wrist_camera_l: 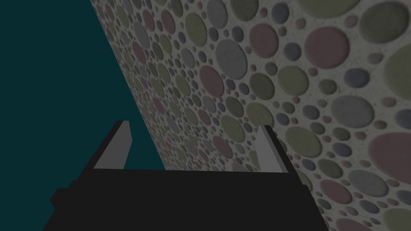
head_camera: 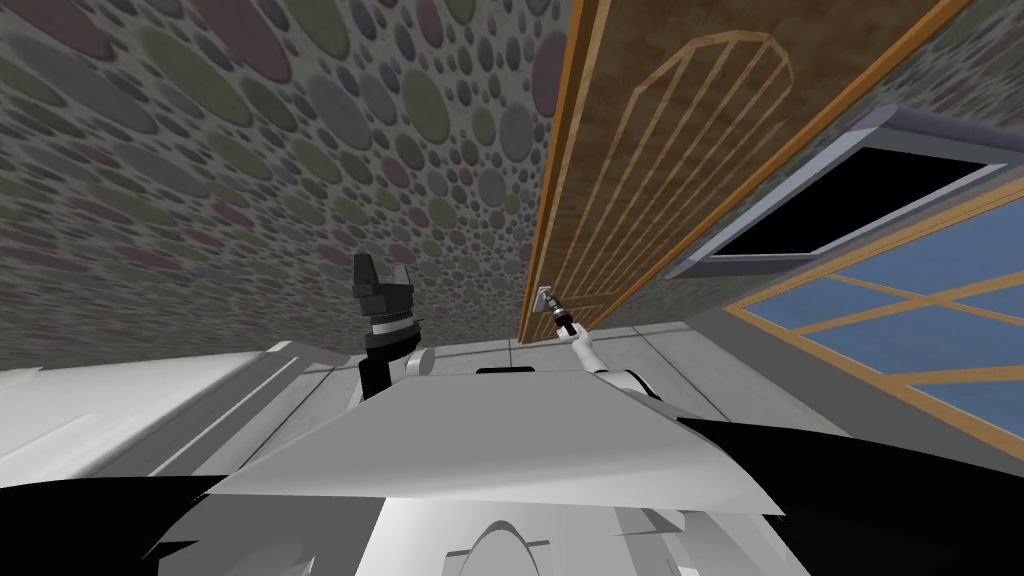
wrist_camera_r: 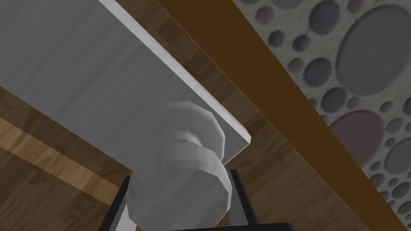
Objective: Pull the door open
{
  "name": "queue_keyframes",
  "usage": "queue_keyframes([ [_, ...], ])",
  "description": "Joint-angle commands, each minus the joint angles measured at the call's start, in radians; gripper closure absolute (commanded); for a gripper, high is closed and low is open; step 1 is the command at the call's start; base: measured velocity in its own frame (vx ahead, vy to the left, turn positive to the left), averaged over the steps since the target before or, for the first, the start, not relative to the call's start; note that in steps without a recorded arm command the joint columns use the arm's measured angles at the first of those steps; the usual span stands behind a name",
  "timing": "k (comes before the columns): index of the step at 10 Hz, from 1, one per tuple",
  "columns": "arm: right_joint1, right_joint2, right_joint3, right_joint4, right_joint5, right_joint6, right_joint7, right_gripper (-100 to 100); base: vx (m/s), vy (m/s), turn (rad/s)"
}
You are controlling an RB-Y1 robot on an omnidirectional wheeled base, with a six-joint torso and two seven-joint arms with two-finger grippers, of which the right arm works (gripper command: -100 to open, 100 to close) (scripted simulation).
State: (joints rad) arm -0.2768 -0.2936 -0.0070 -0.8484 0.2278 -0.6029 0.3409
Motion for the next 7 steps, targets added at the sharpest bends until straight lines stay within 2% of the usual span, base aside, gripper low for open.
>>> queue_keyframes([
  [1,0.001,0.003,0.0,-0.006,-0.046,-0.002,-0.05,100,-0.1,-0.083,0.188],
  [2,0.001,0.003,0.0,-0.006,-0.046,-0.002,-0.056,100,-0.078,-0.05,0.06],
  [3,0.003,0.003,-0.002,-0.009,-0.076,0.001,-0.086,100,-0.059,-0.032,0.099],
  [5,0.009,0.002,-0.006,-0.015,-0.136,0.008,-0.143,100,-0.079,-0.058,0.216],
  [6,0.012,0.002,-0.008,-0.019,-0.167,0.011,-0.17,100,-0.086,-0.073,0.119],
  [7,0.012,0.002,-0.008,-0.019,-0.167,0.011,-0.176,100,-0.059,-0.048,0.075],
])
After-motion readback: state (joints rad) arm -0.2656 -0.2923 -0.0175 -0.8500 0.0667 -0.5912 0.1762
